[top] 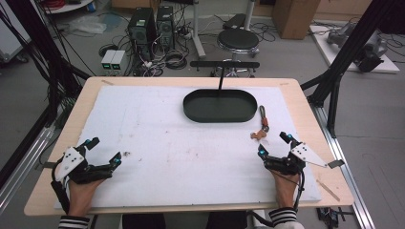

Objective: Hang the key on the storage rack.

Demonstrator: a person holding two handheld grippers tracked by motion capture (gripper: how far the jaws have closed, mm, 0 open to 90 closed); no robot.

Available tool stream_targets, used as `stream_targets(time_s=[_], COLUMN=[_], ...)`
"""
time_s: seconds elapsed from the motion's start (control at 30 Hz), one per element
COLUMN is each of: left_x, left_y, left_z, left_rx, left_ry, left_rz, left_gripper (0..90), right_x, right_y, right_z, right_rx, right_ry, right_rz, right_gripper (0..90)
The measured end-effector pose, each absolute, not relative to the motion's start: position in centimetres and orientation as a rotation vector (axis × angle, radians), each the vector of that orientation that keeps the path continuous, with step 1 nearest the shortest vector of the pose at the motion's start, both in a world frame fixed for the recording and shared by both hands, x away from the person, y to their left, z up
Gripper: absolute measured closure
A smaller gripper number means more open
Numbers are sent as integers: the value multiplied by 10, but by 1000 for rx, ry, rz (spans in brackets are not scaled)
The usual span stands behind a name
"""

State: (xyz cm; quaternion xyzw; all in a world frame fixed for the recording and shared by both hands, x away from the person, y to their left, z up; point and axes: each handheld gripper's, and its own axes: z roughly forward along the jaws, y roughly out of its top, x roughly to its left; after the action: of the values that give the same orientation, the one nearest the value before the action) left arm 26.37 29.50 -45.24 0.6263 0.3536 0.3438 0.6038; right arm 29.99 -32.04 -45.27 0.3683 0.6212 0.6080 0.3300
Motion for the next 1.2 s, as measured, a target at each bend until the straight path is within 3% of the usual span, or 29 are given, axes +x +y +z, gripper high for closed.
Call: stream_targets(time_s=[0.83, 1.2], left_x=[262, 262], left_y=[295, 296], left_z=[-453, -453], left_rx=[1431, 1437], left_ry=[816, 815], left_rz=[806, 808], left_gripper=[17, 17], right_x=[301, 327], right_y=[-318, -318], right_z=[-452, -400], right_rx=[939, 1009], right_ry=[1644, 1766], right_rz=[1568, 1462], right_gripper=[4, 4])
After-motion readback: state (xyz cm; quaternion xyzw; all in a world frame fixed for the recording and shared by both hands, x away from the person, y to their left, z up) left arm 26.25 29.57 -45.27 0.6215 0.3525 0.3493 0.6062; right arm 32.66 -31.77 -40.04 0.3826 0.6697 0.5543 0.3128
